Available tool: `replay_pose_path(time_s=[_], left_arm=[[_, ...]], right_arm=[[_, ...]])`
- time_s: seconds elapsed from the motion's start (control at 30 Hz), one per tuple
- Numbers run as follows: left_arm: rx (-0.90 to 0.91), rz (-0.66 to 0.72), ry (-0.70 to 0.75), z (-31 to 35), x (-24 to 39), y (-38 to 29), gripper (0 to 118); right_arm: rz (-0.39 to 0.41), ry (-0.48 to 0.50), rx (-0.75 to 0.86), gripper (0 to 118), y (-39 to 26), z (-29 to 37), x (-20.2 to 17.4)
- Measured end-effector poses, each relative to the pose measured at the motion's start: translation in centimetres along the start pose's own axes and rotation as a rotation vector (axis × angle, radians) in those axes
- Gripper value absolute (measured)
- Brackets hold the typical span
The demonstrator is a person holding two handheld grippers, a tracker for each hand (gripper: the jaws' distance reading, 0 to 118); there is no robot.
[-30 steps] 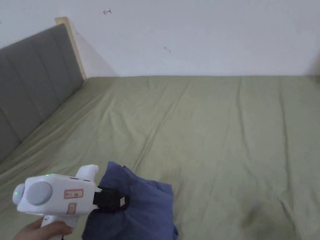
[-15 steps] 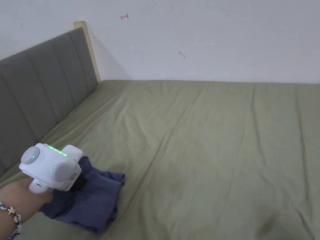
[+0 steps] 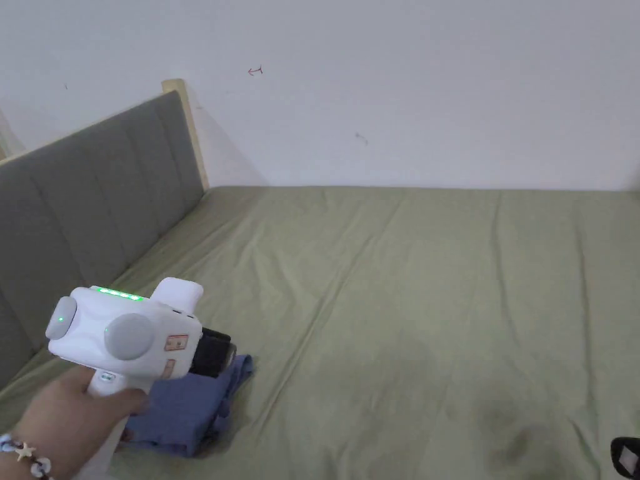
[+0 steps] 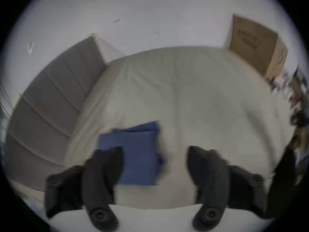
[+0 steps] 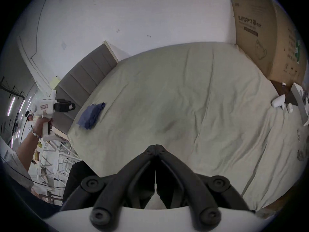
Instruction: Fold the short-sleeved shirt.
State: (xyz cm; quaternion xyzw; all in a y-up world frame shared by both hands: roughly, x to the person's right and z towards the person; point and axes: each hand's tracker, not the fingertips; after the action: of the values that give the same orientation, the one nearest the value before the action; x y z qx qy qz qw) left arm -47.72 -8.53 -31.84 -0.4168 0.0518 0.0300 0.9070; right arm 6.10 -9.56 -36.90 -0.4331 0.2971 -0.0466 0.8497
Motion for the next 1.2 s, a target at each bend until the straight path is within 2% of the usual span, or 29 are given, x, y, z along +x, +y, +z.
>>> replay_pose_path(time_s=[0.07, 0.1, 0.17, 0.23, 0.27, 0.37, 0.4, 0.5, 0.63, 0.73, 0.77, 0.83, 0.87, 0.9, 0.93, 0.97, 1.0, 1.03, 1.07, 1.1, 1.13, 1.2], left_arm=[[0.029, 0.082, -0.070, 1.2, 3.1, 0.0, 12], [0.050, 0.105, -0.057, 1.5, 4.5, -0.1, 0], [0.120, 0.109, -0.084, 2.9, 7.9, -0.4, 0], [0.209, 0.115, -0.116, 4.5, 10.5, 0.0, 0], [0.266, 0.117, -0.105, 5.3, 11.7, 0.4, 0], [0.485, 0.136, -0.051, 6.7, 13.9, 1.7, 0], [0.552, 0.128, -0.027, 7.3, 14.8, 1.9, 0], [0.721, 0.057, 0.079, 8.4, 17.3, 2.3, 0], [0.836, -0.029, 0.214, 9.5, 21.3, 1.7, 0], [0.842, -0.024, 0.180, 9.3, 22.5, 1.5, 1], [0.825, -0.016, 0.173, 9.1, 22.8, 1.6, 1], [0.792, -0.006, 0.141, 8.6, 22.8, 1.9, 15], [0.785, 0.001, 0.127, 8.4, 22.9, 1.9, 18], [0.776, 0.006, 0.110, 8.2, 23.0, 1.9, 18], [0.776, 0.008, 0.095, 8.2, 23.0, 1.9, 31], [0.779, 0.012, 0.093, 8.1, 23.1, 2.0, 48], [0.782, 0.011, 0.104, 8.0, 23.4, 2.0, 70], [0.787, 0.008, 0.113, 8.0, 23.5, 2.0, 85], [0.790, 0.010, 0.112, 8.1, 23.5, 1.9, 100], [0.799, 0.012, 0.106, 8.3, 23.5, 1.9, 111], [0.811, 0.012, 0.105, 8.4, 23.6, 1.8, 112], [0.833, -0.002, 0.110, 8.6, 23.7, 1.7, 112]], right_arm=[[0.011, 0.002, 0.030, 0, 1.0, 0.7, -0.7], [0.020, 0.006, 0.042, 0, 1.6, 1.0, -1.1], [0.044, -0.017, 0.070, 0, 2.7, 1.7, -1.9], [0.048, -0.154, 0.126, 0, 4.0, 2.3, -2.6], [0.051, -0.157, 0.163, 0, 4.6, 2.7, -2.8], [0.009, -0.076, 0.291, 0, 6.5, 3.7, -2.7], [0.023, -0.086, 0.363, 0, 6.9, 4.1, -2.6], [0.115, -0.206, 0.544, 0, 7.0, 5.8, -3.8], [0.238, -0.267, 0.724, 0, 6.3, 6.8, -5.5], [0.301, -0.292, 0.821, 0, 5.7, 6.9, -6.9], [0.314, -0.309, 0.848, 9, 5.5, 6.9, -7.3], [0.339, -0.324, 0.878, 63, 5.5, 6.8, -7.9], [0.343, -0.336, 0.879, 63, 5.6, 6.7, -8.3], [0.342, -0.340, 0.877, 70, 5.7, 6.5, -8.5], [0.342, -0.340, 0.883, 82, 5.7, 6.4, -8.6], [0.336, -0.335, 0.889, 83, 5.7, 6.4, -8.6], [0.325, -0.327, 0.888, 84, 5.9, 6.3, -8.5], [0.310, -0.322, 0.881, 86, 6.1, 6.1, -8.5], [0.293, -0.319, 0.875, 91, 6.2, 6.0, -8.4], [0.273, -0.313, 0.868, 103, 6.3, 5.8, -8.2], [0.262, -0.311, 0.869, 109, 6.3, 5.7, -8.0], [0.248, -0.314, 0.878, 112, 6.0, 5.6, -7.7]])
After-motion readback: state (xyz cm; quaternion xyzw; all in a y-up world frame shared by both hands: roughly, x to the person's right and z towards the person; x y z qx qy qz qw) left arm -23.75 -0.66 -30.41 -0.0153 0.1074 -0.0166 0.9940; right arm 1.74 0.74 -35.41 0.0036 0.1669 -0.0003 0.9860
